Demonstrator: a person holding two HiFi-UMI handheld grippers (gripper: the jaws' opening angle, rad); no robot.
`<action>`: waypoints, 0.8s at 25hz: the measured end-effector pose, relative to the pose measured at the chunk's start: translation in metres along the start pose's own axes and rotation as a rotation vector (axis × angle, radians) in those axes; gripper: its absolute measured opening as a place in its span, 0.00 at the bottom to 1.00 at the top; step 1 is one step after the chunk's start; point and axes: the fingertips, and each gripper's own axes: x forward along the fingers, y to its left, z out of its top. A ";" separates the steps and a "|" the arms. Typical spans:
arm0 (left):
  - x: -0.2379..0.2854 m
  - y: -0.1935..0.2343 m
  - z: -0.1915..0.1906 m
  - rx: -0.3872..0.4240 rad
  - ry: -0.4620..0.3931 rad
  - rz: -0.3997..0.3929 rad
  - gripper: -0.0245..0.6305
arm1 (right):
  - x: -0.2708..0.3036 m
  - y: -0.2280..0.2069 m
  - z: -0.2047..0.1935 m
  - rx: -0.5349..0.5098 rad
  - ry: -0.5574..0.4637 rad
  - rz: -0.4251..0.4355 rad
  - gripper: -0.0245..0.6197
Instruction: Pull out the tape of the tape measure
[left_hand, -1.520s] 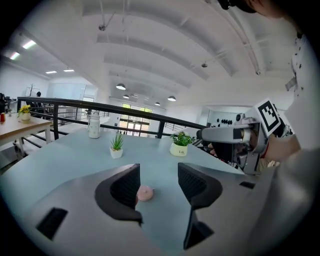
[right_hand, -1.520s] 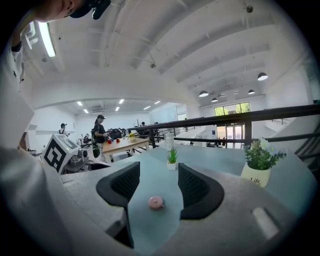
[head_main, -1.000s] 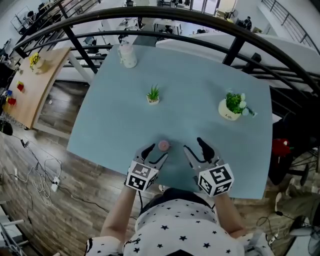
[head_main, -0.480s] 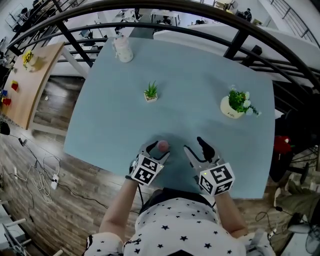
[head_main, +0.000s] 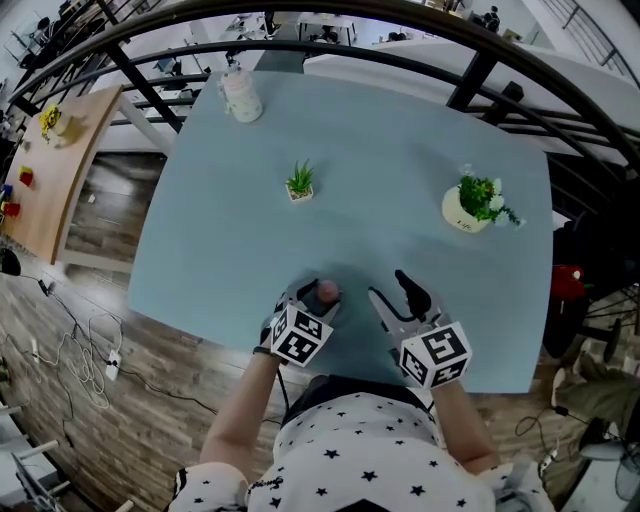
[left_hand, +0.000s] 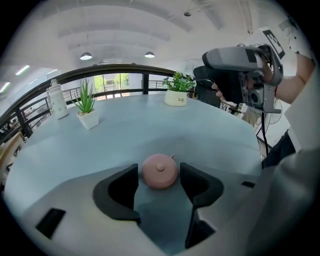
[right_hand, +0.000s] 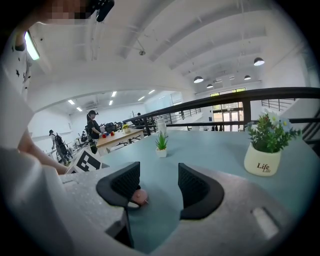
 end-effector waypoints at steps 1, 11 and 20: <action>0.000 0.001 0.000 0.004 0.000 0.003 0.41 | 0.000 0.000 0.000 0.001 0.000 -0.002 0.38; 0.004 0.002 0.003 0.006 -0.007 0.016 0.38 | -0.004 0.000 -0.006 0.003 0.001 -0.009 0.38; -0.001 -0.004 0.002 -0.019 -0.040 0.039 0.36 | -0.025 0.013 -0.015 0.002 -0.011 -0.017 0.38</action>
